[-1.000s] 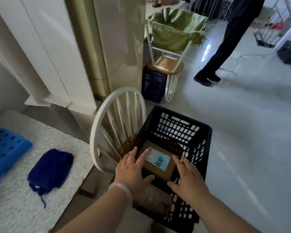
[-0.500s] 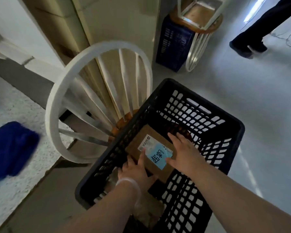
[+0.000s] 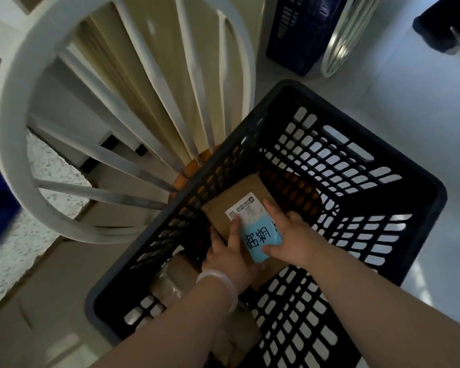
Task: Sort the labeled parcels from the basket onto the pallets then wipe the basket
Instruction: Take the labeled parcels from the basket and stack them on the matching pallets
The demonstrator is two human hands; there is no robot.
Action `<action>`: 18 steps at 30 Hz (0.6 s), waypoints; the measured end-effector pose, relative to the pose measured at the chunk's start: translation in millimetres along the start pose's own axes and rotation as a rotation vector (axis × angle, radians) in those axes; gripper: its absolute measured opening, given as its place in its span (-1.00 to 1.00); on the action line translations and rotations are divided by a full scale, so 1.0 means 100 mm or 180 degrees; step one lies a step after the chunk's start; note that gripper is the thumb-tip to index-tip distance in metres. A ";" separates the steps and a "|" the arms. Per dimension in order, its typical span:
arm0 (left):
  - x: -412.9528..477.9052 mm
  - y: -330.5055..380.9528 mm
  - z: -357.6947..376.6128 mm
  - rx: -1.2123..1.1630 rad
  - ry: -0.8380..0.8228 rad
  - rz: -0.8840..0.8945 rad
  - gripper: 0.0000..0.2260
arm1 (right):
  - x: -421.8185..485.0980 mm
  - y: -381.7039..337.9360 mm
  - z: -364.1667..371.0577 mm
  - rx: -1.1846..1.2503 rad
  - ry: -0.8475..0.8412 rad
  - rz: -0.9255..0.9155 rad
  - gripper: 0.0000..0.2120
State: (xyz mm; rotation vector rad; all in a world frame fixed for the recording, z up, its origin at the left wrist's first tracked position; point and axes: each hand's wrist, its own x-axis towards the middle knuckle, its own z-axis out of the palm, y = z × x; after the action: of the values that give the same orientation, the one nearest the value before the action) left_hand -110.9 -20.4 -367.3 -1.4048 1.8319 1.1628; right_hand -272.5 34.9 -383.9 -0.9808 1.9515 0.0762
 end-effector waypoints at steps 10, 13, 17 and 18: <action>-0.25 0.18 -0.20 -0.0532 0.0261 0.0352 0.00 | -0.44 0.01 -0.17 0.0488 0.0233 -0.0036 0.00; -0.48 0.23 -0.33 -0.0471 0.0339 0.0510 0.01 | -0.73 -0.05 -0.24 0.0858 0.0470 -0.0149 -0.02; -0.81 0.28 -0.50 -0.0301 0.0546 0.0910 0.01 | -1.16 -0.15 -0.33 0.1015 0.0806 -0.0233 -0.03; -0.90 0.30 -0.55 -0.0236 0.0610 0.1033 0.01 | -1.26 -0.18 -0.36 0.1043 0.0911 -0.0273 -0.04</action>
State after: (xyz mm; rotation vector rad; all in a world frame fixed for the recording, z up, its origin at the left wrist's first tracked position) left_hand -107.6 -24.0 -257.8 -1.3310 2.2363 1.3011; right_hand -253.1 83.8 -262.7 -0.8896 2.0894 -0.4418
